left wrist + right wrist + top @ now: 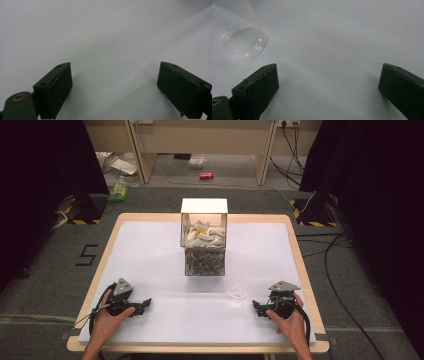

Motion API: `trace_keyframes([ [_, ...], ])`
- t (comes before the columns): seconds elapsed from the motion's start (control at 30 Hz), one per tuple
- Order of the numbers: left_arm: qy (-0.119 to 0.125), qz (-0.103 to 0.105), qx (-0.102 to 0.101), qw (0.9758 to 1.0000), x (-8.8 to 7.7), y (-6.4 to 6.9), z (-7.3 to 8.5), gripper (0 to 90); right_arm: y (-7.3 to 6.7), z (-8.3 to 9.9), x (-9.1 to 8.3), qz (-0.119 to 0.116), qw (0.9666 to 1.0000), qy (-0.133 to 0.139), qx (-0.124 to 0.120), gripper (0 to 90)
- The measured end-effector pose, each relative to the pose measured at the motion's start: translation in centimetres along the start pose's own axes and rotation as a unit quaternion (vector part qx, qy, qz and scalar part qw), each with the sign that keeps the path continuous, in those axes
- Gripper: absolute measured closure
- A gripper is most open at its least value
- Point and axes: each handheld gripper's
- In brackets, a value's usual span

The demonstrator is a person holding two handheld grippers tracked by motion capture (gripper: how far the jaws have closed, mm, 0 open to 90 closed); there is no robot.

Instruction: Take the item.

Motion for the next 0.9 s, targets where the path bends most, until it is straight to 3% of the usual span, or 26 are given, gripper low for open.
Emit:
trace_keyframes([
  [0.17, 0.000, 0.001, -0.001, 1.0000, 0.0, 0.0, 0.0, 12.0, 0.4, 0.1, -0.3, -0.010, 0.9998, 0.012, 0.014, 8.4],
  [0.27, 0.000, 0.001, -0.001, 1.0000, 0.0, 0.0, 0.0, 12.0, 0.6, 0.2, -0.5, -0.013, 0.9997, 0.020, 0.012, 17.3],
  [0.37, 0.000, 0.000, -0.001, 1.0000, 0.0, 0.0, 0.0, 12.0, 0.7, 0.2, -0.6, -0.022, 0.9993, 0.026, 0.013, 16.3],
  [0.9, 0.000, 0.000, 0.000, 1.0000, 0.0, 0.0, 0.0, 12.0, -0.2, -0.9, -2.0, -0.003, 0.9976, 0.068, -0.007, 19.9],
])
Point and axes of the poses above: each handheld gripper's, and its own axes: x roughly forward along the jaws, z roughly out of its underside, y roughly to its right
